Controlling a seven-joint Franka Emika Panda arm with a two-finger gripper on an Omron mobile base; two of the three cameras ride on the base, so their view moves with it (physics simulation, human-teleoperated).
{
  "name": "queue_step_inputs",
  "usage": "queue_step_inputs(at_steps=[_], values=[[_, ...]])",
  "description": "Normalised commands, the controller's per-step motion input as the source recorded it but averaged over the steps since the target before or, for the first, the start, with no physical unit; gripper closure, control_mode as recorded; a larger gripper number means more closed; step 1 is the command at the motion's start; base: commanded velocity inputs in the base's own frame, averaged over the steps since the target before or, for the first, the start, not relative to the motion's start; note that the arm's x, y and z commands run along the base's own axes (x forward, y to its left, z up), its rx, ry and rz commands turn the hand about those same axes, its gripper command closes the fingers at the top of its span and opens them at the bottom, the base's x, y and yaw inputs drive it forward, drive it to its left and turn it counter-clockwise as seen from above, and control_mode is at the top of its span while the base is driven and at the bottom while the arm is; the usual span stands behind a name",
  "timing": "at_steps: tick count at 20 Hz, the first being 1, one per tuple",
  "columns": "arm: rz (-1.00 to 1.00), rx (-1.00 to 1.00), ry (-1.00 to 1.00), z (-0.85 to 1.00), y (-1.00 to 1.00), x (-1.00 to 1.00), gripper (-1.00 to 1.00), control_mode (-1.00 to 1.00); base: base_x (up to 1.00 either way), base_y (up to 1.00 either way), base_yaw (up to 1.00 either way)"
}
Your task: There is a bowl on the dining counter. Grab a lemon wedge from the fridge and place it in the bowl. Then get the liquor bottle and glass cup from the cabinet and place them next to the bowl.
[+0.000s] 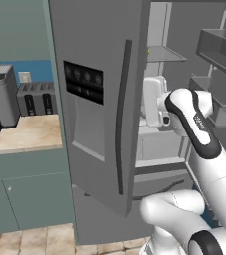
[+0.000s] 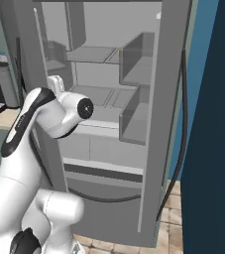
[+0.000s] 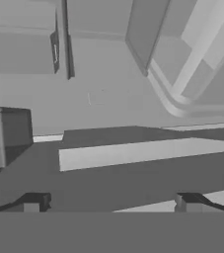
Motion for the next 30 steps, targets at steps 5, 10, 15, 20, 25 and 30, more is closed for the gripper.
queue_step_inputs(at_steps=[5,10,15,20,25,30], values=[[0.21,0.00,0.05,-0.19,0.62,-0.23,-1.00,-1.00,0.00,0.00,0.00],[0.21,0.00,0.06,-0.18,0.63,-0.14,-1.00,-1.00,0.00,0.00,0.00],[0.19,0.00,0.04,-0.20,0.66,-0.05,-1.00,-1.00,0.00,0.00,0.00],[0.14,0.00,0.00,-0.31,0.68,-0.13,-1.00,-1.00,0.00,0.00,0.00],[0.12,0.00,0.00,-0.32,0.68,-0.14,-1.00,-1.00,0.00,0.00,0.00],[0.10,0.00,0.00,-0.31,0.69,-0.12,-1.00,-1.00,0.00,0.00,0.00]])
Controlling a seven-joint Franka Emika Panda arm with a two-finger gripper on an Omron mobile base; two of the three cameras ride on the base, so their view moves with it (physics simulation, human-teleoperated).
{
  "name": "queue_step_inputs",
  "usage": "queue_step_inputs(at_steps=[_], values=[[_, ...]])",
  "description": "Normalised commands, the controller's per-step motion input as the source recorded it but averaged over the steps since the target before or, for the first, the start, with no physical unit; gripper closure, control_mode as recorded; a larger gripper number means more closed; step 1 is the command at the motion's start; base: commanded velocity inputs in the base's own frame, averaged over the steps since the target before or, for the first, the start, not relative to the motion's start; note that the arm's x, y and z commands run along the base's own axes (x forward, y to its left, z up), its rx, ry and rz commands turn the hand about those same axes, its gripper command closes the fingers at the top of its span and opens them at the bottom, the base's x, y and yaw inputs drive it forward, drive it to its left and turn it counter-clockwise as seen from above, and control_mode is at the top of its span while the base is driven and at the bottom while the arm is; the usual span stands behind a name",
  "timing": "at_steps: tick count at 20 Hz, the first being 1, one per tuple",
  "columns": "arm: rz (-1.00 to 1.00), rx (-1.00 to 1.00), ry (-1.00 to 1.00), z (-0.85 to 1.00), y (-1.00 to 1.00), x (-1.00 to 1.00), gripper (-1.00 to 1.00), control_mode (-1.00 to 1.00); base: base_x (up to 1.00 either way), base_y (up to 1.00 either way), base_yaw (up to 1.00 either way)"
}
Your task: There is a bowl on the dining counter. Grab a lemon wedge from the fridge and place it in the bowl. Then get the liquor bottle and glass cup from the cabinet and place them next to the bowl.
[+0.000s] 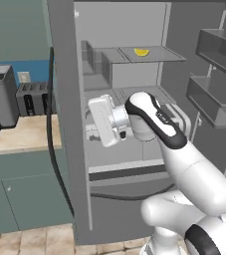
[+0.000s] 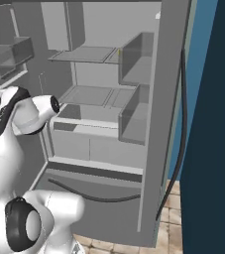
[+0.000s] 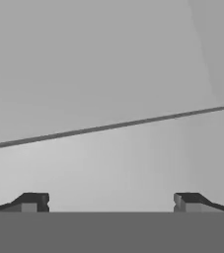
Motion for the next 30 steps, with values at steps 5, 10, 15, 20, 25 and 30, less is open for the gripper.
queue_step_inputs(at_steps=[5,10,15,20,25,30], values=[[0.07,0.00,0.00,-0.28,0.70,-0.06,-1.00,-1.00,0.00,0.00,0.00],[0.03,-0.01,0.00,-0.27,0.63,-0.04,-1.00,-1.00,0.00,0.00,0.00],[0.00,-0.05,0.00,-0.19,0.48,-0.07,-1.00,-1.00,0.00,0.00,0.00],[0.00,-0.08,0.00,-0.12,0.04,0.00,-1.00,-1.00,0.00,0.00,0.00],[0.00,-0.19,-0.05,-0.01,-0.16,-0.31,-1.00,-1.00,0.00,0.00,0.00],[0.00,-0.24,-0.09,0.00,-0.32,-0.46,-1.00,-1.00,0.00,0.00,0.00]])
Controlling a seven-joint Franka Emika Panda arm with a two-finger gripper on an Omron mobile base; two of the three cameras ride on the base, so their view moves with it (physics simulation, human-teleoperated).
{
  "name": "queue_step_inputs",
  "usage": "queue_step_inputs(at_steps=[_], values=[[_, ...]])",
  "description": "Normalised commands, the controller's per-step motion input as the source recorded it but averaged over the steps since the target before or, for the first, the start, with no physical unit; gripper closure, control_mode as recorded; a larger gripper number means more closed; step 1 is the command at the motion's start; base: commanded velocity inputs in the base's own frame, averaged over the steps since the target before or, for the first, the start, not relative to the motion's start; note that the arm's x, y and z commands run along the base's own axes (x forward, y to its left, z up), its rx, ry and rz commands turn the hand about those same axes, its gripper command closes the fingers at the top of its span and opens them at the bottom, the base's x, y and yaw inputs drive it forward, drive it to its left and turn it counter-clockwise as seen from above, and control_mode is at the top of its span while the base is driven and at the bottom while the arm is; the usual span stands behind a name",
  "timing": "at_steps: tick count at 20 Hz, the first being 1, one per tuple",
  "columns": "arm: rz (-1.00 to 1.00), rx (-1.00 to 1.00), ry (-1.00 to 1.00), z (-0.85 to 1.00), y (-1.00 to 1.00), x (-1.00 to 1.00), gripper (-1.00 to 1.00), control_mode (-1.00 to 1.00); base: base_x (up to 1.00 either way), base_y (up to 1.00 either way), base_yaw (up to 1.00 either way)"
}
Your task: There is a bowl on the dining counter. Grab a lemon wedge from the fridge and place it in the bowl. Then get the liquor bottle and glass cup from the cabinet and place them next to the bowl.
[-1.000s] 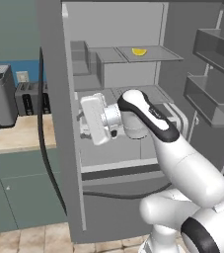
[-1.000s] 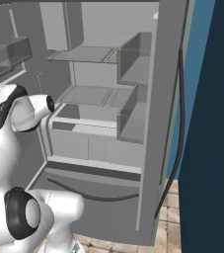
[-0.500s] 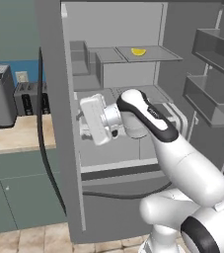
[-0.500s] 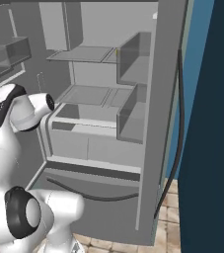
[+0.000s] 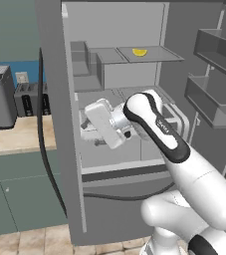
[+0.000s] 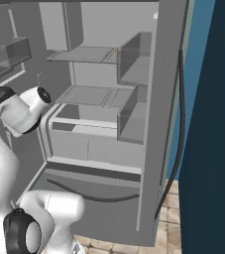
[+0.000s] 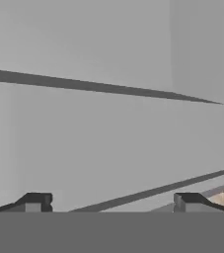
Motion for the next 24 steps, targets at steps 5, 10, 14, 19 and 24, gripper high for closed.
queue_step_inputs(at_steps=[5,10,14,19,24], values=[[-0.02,-0.25,-0.07,0.00,-0.44,-0.41,-1.00,-1.00,0.00,0.00,0.00],[-0.05,-0.24,-0.04,0.00,-0.60,-0.33,-1.00,-1.00,0.00,0.00,0.00],[-0.06,-0.24,-0.05,0.00,-0.72,-0.33,-1.00,-1.00,0.00,0.00,0.00],[-0.07,-0.24,-0.06,0.00,-0.77,-0.38,-1.00,-1.00,0.00,0.00,0.00],[-0.07,-0.22,-0.04,-0.01,-0.77,-0.39,-1.00,-1.00,0.00,0.00,0.00]])
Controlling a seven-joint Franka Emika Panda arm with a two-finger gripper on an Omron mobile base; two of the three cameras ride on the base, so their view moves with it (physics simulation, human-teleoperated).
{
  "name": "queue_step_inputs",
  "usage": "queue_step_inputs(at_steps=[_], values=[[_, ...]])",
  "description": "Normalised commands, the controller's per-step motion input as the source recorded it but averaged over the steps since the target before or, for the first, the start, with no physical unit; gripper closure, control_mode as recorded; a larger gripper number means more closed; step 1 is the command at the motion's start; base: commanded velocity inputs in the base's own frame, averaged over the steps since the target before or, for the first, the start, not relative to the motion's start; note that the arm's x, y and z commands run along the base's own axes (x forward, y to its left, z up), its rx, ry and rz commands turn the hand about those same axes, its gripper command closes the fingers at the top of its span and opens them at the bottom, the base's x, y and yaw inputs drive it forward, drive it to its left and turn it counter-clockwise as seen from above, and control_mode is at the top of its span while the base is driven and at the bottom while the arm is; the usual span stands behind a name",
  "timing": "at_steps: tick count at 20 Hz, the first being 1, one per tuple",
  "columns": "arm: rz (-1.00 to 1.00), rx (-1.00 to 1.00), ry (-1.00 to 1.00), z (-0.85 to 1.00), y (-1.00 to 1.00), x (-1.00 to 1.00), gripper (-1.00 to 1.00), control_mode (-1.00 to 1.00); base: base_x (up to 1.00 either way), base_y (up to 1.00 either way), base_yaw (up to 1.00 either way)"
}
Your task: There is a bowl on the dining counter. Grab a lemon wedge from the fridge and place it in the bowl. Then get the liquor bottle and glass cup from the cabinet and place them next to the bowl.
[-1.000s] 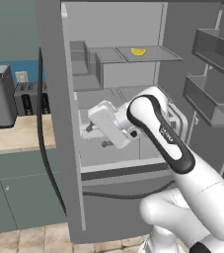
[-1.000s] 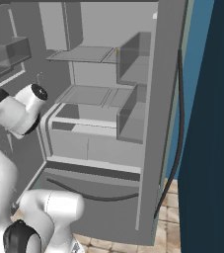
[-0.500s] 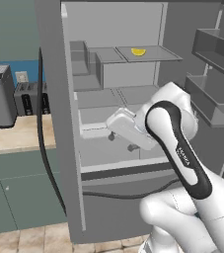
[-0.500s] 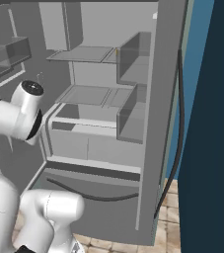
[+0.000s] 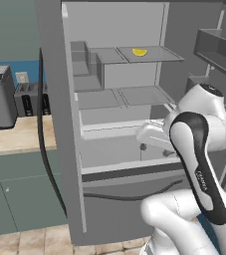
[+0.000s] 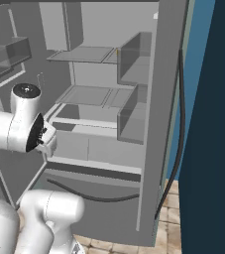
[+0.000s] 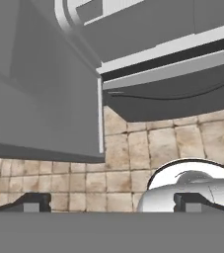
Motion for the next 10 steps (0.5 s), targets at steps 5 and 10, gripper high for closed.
queue_step_inputs(at_steps=[5,10], values=[[-0.08,-0.19,-0.04,-0.10,-0.61,-0.47,-1.00,-1.00,0.00,0.00,0.00],[-0.06,-0.14,-0.04,-0.13,-0.44,-0.57,-1.00,-1.00,0.00,0.00,0.00]])
